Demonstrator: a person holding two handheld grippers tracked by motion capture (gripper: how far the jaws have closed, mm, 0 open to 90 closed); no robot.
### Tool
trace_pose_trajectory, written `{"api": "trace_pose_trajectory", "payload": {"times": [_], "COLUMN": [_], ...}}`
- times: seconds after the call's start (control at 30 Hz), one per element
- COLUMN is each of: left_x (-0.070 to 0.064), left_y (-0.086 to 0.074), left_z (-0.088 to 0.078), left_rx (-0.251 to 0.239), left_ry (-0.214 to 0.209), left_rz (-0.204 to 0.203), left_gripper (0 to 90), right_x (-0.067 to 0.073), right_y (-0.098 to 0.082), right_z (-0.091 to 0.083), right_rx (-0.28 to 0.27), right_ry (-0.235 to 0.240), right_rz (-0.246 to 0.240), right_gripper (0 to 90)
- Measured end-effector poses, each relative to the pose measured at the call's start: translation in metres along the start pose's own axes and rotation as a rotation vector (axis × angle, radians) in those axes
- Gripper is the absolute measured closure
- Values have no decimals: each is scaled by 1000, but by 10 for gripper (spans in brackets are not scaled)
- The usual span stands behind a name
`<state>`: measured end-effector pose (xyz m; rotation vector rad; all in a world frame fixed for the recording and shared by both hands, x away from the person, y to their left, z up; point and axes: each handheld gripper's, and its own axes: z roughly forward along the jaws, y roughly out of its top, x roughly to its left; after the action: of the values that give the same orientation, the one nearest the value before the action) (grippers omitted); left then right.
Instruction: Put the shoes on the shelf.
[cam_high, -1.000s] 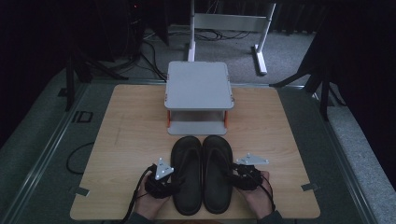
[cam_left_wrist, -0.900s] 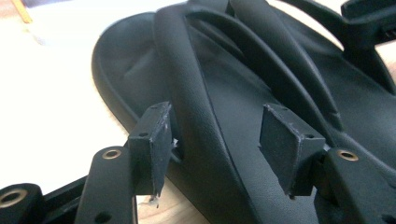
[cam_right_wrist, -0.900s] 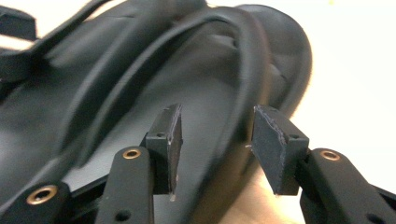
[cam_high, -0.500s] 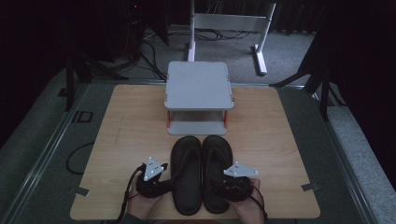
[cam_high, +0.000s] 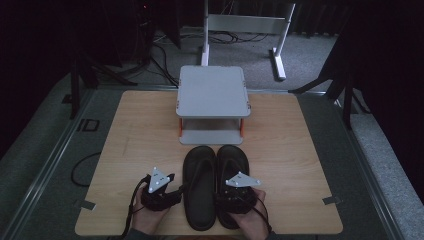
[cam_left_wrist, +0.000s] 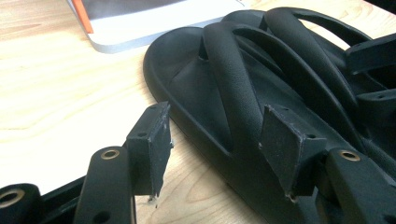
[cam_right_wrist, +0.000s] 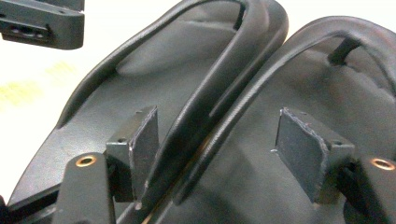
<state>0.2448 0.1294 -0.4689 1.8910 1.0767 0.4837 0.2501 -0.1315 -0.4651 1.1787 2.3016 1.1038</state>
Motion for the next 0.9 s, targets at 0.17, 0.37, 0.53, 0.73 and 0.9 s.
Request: {"api": "trace_pose_trajectory", "payload": {"times": [0.17,0.37,0.53,0.73,0.9], "left_x": [1,0,0,1,2], "left_y": [-1,-2,-2,-2,-2], "left_z": [2,4,4,3,1], "left_rx": [7,16,15,10,9], "left_ry": [1,-1,-1,1,3], "left_rz": [-6,-3,-3,-7,-6], "left_gripper": [431,431,431,431,431], "right_x": [6,11,12,13,14], "right_y": [-1,1,1,1,3], "right_z": [10,19,27,27,26], "right_rx": [16,12,16,21,35], "right_ry": [7,-42,-73,-78,-35], "right_rz": [5,-3,-1,-31,-73], "right_gripper": [321,388,398,480,575]}}
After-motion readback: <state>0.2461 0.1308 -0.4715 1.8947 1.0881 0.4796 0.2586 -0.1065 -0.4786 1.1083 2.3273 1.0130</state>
